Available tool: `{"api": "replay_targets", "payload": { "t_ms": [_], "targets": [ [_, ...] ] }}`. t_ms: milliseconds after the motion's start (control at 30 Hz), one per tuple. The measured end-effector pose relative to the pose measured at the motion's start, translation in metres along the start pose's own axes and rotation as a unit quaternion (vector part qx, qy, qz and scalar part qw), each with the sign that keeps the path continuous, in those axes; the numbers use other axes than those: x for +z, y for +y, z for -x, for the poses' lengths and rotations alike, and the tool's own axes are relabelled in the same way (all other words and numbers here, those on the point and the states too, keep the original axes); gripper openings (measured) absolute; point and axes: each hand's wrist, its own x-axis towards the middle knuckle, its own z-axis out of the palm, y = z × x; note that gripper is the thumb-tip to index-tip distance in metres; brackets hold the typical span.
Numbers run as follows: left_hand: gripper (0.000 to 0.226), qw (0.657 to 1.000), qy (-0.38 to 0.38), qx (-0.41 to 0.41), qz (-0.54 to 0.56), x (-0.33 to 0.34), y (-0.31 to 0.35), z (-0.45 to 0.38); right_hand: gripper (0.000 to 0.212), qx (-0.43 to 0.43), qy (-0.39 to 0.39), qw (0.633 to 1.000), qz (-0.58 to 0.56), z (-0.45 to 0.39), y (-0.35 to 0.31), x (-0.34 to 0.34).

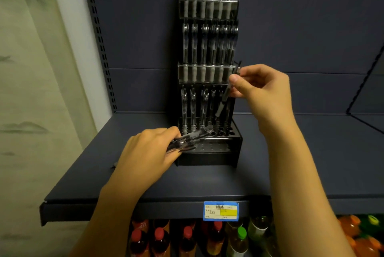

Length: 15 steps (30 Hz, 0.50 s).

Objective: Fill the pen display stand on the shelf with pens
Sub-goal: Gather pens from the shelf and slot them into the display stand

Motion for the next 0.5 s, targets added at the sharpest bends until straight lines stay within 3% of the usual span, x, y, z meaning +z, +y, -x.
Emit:
{"api": "replay_targets", "payload": {
  "t_ms": [500],
  "targets": [
    [0.023, 1.000, -0.011, 0.009, 0.008, -0.003, -0.004, 0.001, 0.019, 0.030, -0.074, 0.973, 0.218, 0.010, 0.020, 0.027]
  ]
}}
